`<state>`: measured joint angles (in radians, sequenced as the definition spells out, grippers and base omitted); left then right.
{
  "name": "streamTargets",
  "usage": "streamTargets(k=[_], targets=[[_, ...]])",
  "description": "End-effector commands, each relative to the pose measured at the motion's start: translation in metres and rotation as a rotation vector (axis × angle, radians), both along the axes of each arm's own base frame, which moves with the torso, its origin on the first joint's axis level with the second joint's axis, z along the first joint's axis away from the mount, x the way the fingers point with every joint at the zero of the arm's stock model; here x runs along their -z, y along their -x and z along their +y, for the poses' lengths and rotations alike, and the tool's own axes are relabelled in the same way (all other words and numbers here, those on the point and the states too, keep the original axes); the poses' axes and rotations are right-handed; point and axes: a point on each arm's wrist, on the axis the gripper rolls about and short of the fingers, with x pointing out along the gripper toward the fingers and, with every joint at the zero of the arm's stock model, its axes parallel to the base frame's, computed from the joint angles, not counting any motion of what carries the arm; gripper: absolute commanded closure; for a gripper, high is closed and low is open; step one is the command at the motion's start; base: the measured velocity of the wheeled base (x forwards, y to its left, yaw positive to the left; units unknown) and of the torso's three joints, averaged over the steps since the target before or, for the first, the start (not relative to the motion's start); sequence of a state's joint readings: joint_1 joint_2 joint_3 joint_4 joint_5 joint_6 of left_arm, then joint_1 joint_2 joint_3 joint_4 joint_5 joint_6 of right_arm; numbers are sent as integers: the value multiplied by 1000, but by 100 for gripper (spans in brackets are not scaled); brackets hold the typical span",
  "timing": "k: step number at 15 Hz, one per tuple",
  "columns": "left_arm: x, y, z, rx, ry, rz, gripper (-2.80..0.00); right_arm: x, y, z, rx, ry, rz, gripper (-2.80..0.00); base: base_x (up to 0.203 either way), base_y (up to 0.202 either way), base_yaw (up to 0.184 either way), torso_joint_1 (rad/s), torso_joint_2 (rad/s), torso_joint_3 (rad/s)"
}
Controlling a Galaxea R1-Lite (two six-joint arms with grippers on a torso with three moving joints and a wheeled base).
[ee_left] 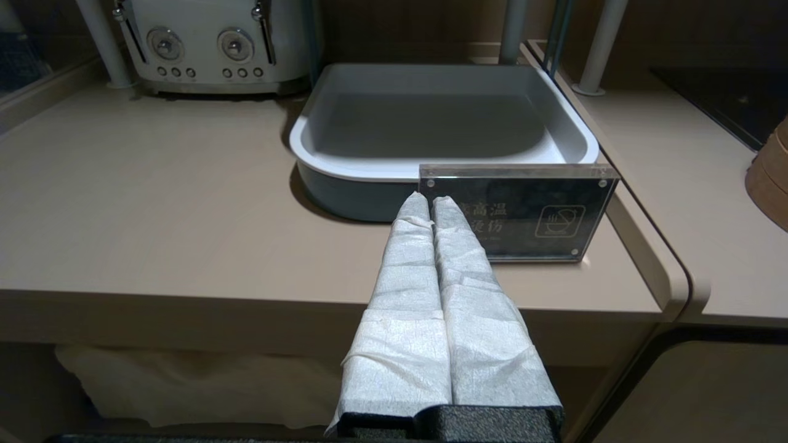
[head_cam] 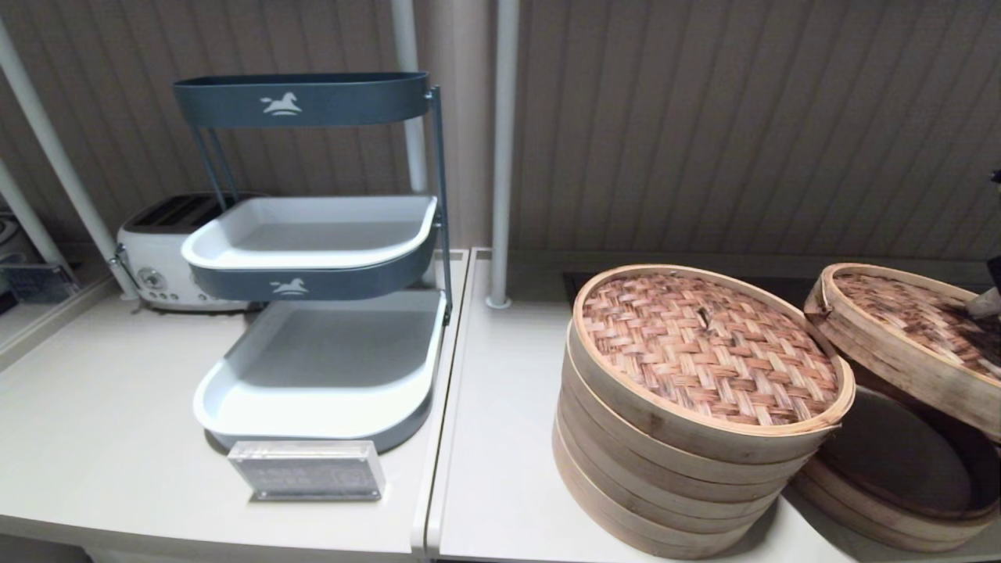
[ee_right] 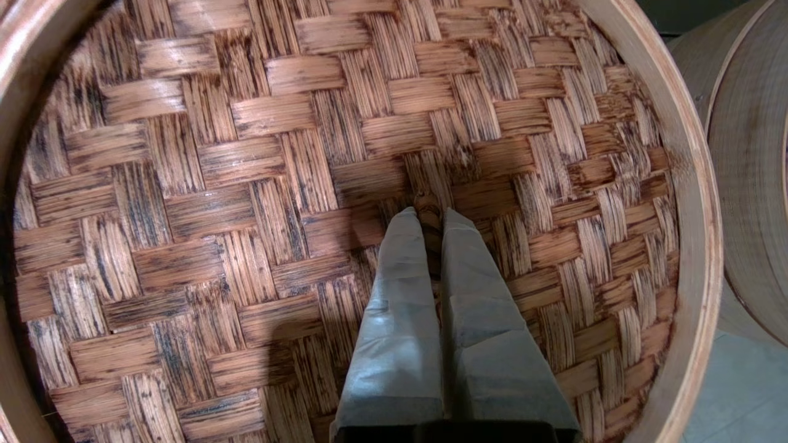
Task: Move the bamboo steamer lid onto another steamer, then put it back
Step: Put the steamer
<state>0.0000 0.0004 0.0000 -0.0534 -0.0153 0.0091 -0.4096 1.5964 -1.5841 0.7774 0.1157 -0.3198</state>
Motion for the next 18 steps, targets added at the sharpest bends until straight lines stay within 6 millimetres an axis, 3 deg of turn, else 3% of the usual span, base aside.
streamTargets(k=[1, 7, 18], targets=[[8, -2, 0, 0, 0, 27, 0, 4, -1, -4, 9, -8, 17, 0, 0, 0, 0, 0, 0, 0], [8, -2, 0, 0, 0, 27, 0, 16, -9, -11, 17, 0, -7, 0, 0, 0, 0, 0, 0, 0], [8, -2, 0, 0, 0, 25, 0, 13, -1, -22, 41, -6, -25, 0, 0, 0, 0, 0, 0, 0]])
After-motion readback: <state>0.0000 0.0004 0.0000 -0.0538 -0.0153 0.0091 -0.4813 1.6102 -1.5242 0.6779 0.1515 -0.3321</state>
